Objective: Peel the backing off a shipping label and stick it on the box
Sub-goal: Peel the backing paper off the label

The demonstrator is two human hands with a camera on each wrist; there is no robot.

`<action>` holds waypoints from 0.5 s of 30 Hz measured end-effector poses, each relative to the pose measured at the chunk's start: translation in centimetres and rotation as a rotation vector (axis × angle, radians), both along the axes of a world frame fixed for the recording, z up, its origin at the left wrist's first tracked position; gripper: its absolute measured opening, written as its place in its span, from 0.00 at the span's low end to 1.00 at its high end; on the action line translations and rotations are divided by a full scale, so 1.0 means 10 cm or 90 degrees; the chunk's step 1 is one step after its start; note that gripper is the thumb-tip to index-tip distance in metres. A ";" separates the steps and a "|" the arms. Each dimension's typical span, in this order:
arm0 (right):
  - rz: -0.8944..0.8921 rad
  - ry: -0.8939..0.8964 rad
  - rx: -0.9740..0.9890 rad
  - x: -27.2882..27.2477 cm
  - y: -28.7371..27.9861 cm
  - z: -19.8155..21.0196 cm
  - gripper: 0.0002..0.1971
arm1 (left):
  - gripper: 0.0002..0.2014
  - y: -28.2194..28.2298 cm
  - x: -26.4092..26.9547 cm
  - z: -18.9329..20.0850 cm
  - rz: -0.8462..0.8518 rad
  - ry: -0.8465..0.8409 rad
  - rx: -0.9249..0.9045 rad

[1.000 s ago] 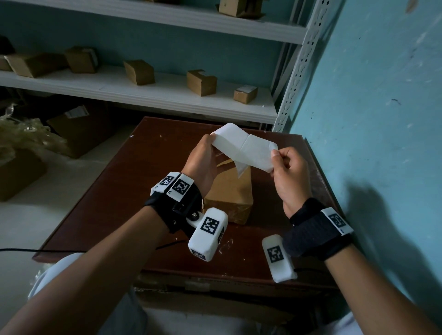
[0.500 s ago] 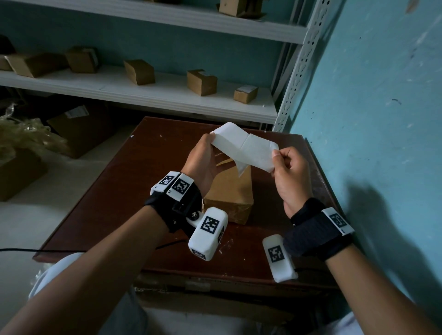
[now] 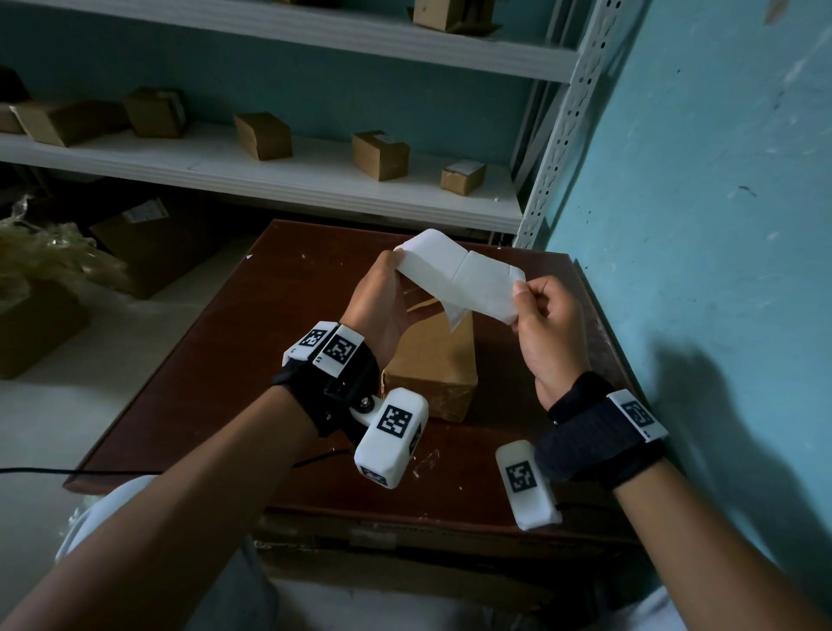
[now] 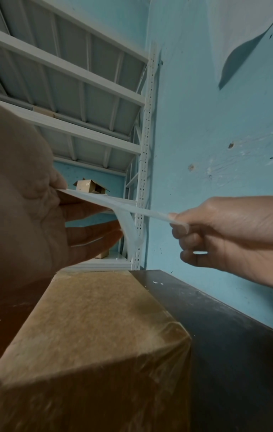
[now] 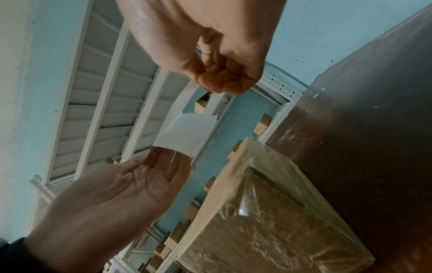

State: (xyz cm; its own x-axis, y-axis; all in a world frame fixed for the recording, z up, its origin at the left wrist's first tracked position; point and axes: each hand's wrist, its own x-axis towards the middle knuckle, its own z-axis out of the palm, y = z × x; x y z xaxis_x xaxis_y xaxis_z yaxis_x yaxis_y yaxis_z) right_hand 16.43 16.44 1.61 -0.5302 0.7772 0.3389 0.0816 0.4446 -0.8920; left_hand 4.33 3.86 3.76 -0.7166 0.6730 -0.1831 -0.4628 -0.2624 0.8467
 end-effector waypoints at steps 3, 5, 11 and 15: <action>0.001 -0.001 0.000 0.01 0.00 0.01 0.09 | 0.19 0.00 0.00 0.00 0.000 0.001 -0.002; 0.002 -0.001 -0.005 0.01 0.00 0.01 0.09 | 0.19 0.00 0.00 0.00 0.001 0.001 -0.004; 0.000 -0.007 0.000 0.01 0.00 0.00 0.09 | 0.19 0.00 0.00 0.01 0.006 -0.004 -0.001; -0.001 -0.007 0.003 0.01 0.01 0.00 0.08 | 0.19 0.00 0.00 0.01 0.005 -0.003 -0.003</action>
